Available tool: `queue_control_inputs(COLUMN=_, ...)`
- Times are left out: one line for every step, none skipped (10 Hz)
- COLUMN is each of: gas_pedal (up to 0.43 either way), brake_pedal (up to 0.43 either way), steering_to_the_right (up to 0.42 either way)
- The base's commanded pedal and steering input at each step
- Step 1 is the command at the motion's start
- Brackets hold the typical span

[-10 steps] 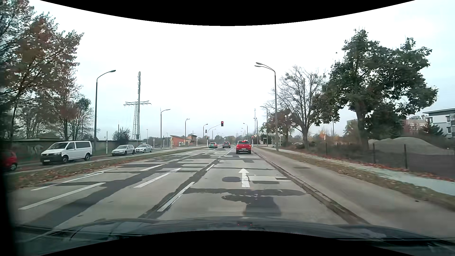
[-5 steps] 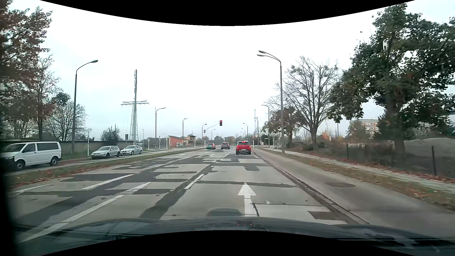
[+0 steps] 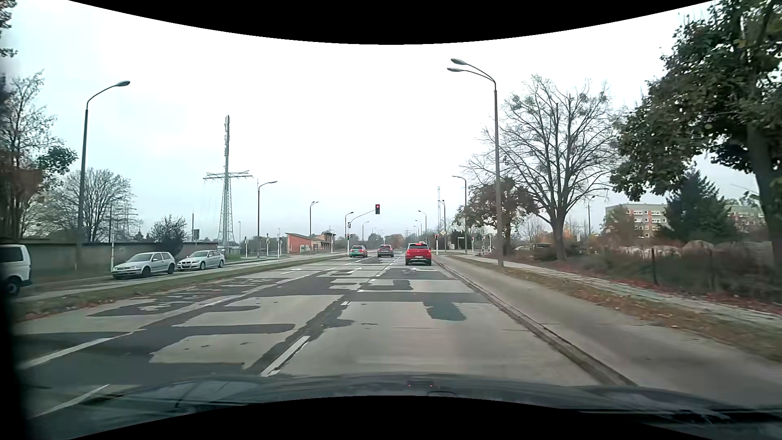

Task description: Follow the waypoints while adhering to traffic rules and regulations

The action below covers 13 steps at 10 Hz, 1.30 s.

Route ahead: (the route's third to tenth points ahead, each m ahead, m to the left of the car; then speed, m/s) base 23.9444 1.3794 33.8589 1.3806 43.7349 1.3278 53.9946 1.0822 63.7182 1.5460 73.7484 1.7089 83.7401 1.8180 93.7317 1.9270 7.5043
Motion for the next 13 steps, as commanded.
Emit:
queue_control_inputs(gas_pedal=0.039, brake_pedal=0.000, steering_to_the_right=0.000)
queue_control_inputs(gas_pedal=0.039, brake_pedal=0.000, steering_to_the_right=0.001)
queue_control_inputs(gas_pedal=0.039, brake_pedal=0.000, steering_to_the_right=0.000)
queue_control_inputs(gas_pedal=0.039, brake_pedal=0.000, steering_to_the_right=0.001)
queue_control_inputs(gas_pedal=0.039, brake_pedal=0.000, steering_to_the_right=0.001)
queue_control_inputs(gas_pedal=0.039, brake_pedal=0.000, steering_to_the_right=0.001)
queue_control_inputs(gas_pedal=0.039, brake_pedal=0.000, steering_to_the_right=0.001)
queue_control_inputs(gas_pedal=0.039, brake_pedal=0.000, steering_to_the_right=0.001)
queue_control_inputs(gas_pedal=0.039, brake_pedal=0.000, steering_to_the_right=0.001)
queue_control_inputs(gas_pedal=0.039, brake_pedal=0.000, steering_to_the_right=0.001)
queue_control_inputs(gas_pedal=0.039, brake_pedal=0.000, steering_to_the_right=0.001)
queue_control_inputs(gas_pedal=0.039, brake_pedal=0.000, steering_to_the_right=0.001)
queue_control_inputs(gas_pedal=0.028, brake_pedal=0.000, steering_to_the_right=0.001)
